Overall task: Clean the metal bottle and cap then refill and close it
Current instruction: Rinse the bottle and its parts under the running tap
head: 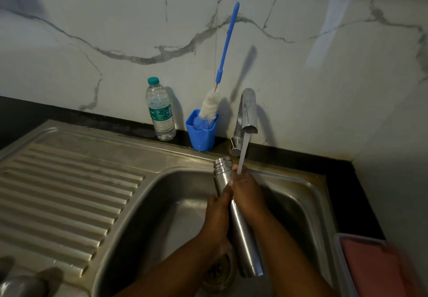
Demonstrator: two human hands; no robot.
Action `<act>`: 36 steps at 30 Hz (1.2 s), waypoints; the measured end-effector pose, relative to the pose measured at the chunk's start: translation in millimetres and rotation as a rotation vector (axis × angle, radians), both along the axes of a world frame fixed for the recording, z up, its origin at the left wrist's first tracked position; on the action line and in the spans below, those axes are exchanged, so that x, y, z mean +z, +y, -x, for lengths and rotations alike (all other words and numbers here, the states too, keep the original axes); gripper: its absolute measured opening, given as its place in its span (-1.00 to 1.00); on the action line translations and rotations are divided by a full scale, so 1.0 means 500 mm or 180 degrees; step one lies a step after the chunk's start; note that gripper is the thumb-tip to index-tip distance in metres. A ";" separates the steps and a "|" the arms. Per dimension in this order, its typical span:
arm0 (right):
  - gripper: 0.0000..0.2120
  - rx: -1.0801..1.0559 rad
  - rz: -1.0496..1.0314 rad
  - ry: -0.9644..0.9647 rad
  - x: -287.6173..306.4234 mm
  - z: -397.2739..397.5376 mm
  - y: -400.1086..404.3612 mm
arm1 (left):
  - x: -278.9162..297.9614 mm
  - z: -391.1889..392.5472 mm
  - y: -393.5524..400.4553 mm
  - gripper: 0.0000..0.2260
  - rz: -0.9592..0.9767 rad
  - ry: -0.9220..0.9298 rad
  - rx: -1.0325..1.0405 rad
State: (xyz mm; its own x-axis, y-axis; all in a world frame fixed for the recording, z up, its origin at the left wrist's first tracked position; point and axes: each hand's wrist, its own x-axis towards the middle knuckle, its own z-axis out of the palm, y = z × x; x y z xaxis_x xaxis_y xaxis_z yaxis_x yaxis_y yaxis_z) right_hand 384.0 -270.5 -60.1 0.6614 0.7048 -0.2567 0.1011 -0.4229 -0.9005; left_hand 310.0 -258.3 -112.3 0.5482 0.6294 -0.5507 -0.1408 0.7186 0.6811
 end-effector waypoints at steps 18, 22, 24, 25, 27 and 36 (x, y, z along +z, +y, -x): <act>-0.72 -0.0015 0.0054 0.1008 0.051 -0.022 -0.006 | 0.034 -0.009 0.031 -0.41 -0.0320 -0.0168 0.0099; -0.66 0.0233 0.0240 0.0697 -0.004 0.014 -0.070 | 0.072 0.005 0.065 -0.67 0.0201 -0.0432 0.0610; -0.68 0.0345 0.0270 0.0671 -0.015 0.008 -0.096 | 0.068 0.012 0.080 -0.72 0.0361 -0.0437 0.0936; -0.71 0.0288 0.0313 0.0718 -0.013 0.001 -0.096 | 0.066 0.013 0.079 -0.69 0.0407 -0.0429 0.0979; -0.70 0.0164 0.0396 0.0779 0.001 -0.008 -0.081 | 0.055 0.009 0.060 -0.51 0.0448 -0.0394 0.0810; -0.73 0.0267 0.0002 0.0514 0.029 -0.016 -0.017 | 0.052 -0.019 0.033 -0.57 -0.0196 -0.0301 0.0357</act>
State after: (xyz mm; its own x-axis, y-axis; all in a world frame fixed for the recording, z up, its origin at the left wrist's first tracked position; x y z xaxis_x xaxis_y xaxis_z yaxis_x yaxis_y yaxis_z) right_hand 391.8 -278.8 -45.5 0.5505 0.7555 -0.3552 -0.0098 -0.4195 -0.9077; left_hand 319.5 -242.0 -86.2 0.5202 0.7205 -0.4586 -0.2833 0.6521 0.7032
